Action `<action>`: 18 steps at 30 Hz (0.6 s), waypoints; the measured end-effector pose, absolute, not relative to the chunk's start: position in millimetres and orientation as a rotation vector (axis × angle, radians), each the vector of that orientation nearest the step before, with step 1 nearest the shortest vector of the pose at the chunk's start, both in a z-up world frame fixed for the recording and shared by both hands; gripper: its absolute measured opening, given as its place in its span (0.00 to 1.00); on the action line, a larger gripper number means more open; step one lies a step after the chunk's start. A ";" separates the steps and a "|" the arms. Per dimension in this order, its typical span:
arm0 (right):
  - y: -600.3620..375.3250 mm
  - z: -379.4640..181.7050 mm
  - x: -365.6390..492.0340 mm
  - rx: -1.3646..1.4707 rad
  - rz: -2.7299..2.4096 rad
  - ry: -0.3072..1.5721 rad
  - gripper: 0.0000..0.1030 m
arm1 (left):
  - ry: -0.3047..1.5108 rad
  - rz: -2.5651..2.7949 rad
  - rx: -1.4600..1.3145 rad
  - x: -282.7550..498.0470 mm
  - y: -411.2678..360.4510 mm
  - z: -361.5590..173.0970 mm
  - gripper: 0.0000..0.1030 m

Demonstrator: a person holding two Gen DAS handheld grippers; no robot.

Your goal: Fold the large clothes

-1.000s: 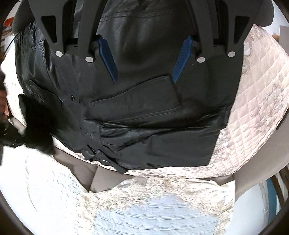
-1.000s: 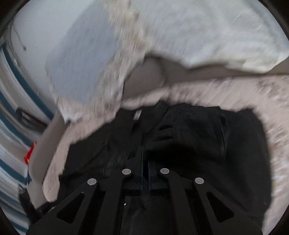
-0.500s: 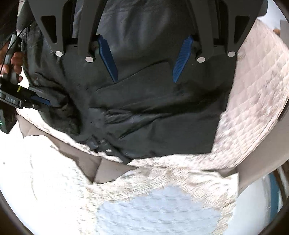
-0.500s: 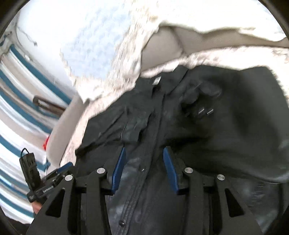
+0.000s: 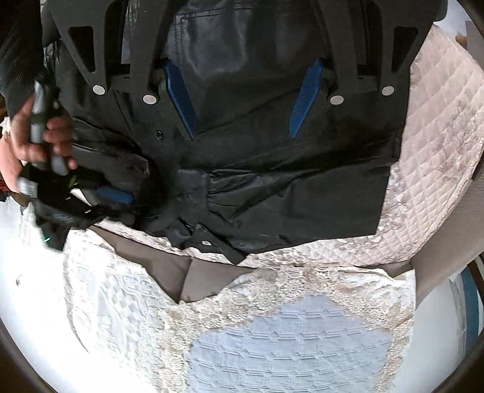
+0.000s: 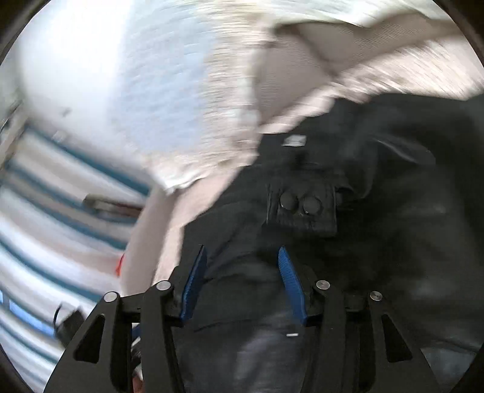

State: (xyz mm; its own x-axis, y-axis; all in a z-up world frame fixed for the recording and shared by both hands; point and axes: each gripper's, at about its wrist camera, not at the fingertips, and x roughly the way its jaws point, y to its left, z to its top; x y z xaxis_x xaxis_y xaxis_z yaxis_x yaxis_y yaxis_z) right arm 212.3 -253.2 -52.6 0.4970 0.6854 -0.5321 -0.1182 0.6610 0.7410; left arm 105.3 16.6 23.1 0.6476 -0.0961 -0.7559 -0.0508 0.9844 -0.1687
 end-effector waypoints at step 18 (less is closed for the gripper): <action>-455.6 -99.7 84.0 0.622 -0.086 0.938 0.22 | 0.871 -0.216 -0.128 214.9 -65.7 19.7 0.64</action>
State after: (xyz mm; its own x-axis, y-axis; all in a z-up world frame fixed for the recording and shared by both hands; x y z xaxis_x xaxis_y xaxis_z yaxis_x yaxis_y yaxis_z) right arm 84.0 -455.6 -99.7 0.6015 0.1936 -0.7751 0.3306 0.8229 0.4621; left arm 214.9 -65.7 19.7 0.6242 -0.2397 -0.7436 0.1360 0.9706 -0.1987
